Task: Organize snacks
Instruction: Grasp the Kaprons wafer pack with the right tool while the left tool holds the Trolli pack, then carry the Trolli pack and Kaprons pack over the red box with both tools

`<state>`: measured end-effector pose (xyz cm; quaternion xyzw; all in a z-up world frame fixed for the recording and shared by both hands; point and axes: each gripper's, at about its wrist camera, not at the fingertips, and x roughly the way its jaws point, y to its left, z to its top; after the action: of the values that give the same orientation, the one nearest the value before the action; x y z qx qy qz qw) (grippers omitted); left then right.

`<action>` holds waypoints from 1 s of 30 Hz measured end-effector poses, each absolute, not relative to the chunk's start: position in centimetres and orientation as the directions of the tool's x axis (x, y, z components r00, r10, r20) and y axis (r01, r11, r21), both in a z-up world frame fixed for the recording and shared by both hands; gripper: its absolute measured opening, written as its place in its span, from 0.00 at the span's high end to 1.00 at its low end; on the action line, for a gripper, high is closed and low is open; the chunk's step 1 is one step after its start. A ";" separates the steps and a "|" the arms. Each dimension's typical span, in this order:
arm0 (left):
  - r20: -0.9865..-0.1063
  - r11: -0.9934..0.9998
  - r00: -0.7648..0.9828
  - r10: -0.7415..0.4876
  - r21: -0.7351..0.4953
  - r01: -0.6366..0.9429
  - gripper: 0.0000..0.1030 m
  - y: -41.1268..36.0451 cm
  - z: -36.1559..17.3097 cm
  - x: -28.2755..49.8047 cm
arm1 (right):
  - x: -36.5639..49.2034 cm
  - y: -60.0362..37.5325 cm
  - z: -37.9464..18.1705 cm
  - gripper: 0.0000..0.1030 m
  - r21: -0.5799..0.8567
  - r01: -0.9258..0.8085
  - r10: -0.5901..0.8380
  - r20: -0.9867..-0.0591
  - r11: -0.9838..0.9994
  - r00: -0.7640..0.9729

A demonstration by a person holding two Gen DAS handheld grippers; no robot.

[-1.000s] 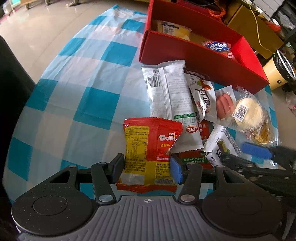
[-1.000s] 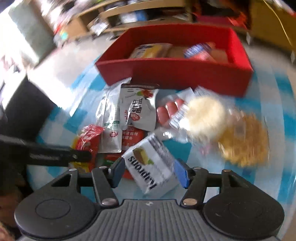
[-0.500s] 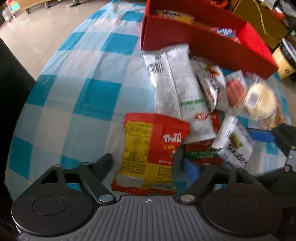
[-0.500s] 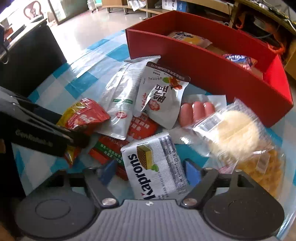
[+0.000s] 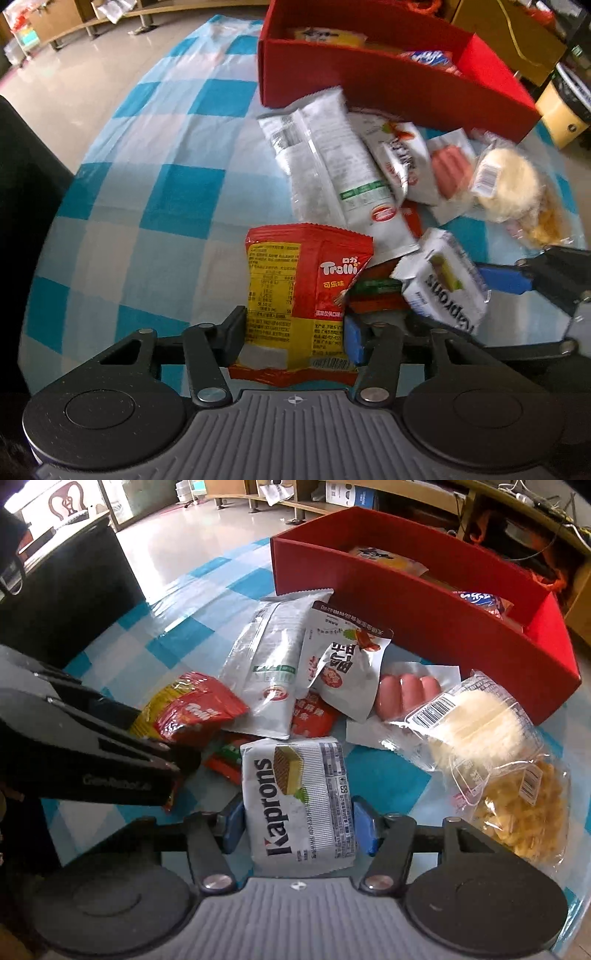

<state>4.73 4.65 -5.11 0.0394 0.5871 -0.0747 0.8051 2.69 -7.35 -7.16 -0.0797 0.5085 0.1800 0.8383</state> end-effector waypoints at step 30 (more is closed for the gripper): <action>-0.858 0.981 0.489 -0.159 -0.081 0.177 0.42 2.4 2.1 8.0 | 4.1 -12.1 1.0 0.46 0.167 -0.231 0.279 -0.717 0.958 0.639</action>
<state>8.03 2.42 2.10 0.0093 0.4961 -0.0975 0.8627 4.10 -12.12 1.05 0.0299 0.4010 0.1410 0.9047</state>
